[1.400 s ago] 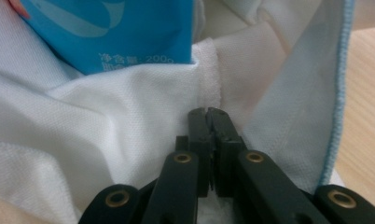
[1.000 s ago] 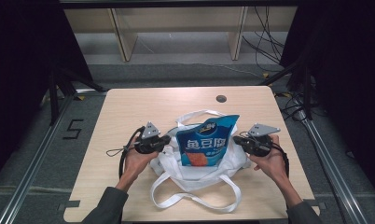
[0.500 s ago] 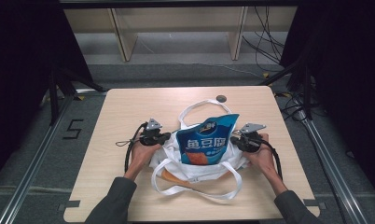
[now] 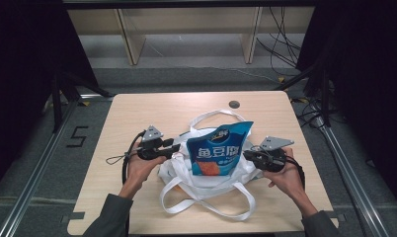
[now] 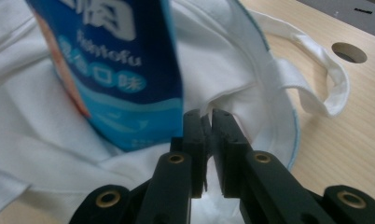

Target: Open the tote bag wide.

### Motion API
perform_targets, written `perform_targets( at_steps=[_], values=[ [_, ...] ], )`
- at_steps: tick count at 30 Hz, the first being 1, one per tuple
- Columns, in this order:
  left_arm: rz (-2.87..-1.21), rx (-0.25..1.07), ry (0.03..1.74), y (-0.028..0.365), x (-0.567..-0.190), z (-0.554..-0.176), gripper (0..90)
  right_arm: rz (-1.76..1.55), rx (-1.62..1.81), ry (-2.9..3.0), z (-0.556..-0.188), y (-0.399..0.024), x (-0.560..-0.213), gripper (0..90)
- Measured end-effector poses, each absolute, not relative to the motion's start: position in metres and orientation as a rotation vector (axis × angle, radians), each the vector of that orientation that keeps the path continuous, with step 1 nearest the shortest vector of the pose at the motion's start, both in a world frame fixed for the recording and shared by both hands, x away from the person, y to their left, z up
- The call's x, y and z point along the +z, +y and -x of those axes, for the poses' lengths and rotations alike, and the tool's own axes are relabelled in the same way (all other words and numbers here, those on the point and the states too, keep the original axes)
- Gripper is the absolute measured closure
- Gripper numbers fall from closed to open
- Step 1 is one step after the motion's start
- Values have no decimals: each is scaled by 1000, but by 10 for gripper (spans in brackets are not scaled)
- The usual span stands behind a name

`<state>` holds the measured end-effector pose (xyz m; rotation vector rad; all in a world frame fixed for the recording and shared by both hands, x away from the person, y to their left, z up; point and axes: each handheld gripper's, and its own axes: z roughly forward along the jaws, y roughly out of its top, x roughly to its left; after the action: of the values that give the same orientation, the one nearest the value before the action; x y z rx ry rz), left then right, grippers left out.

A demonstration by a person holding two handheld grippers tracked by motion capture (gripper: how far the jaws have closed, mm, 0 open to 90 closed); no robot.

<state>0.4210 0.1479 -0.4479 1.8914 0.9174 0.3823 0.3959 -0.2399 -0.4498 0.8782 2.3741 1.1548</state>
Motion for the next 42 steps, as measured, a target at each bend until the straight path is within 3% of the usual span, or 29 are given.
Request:
perform_targets(
  at_steps=[14, 29, 35, 42],
  values=[
    [-1855, 352, 950, 163, -446, -402, 564, -949, 1153, 2341, -386, -262, -452, 803],
    [-1821, 358, 981, 176, -449, -380, 414, -1037, 1194, 2277, -376, -272, -454, 567],
    [-1819, 366, 974, 182, -452, -372, 370, -1064, 1198, 2275, -370, -270, -454, 497],
    [-1814, 373, 981, 190, -455, -365, 344, -1066, 1207, 2271, -365, -270, -458, 473]
  ],
)
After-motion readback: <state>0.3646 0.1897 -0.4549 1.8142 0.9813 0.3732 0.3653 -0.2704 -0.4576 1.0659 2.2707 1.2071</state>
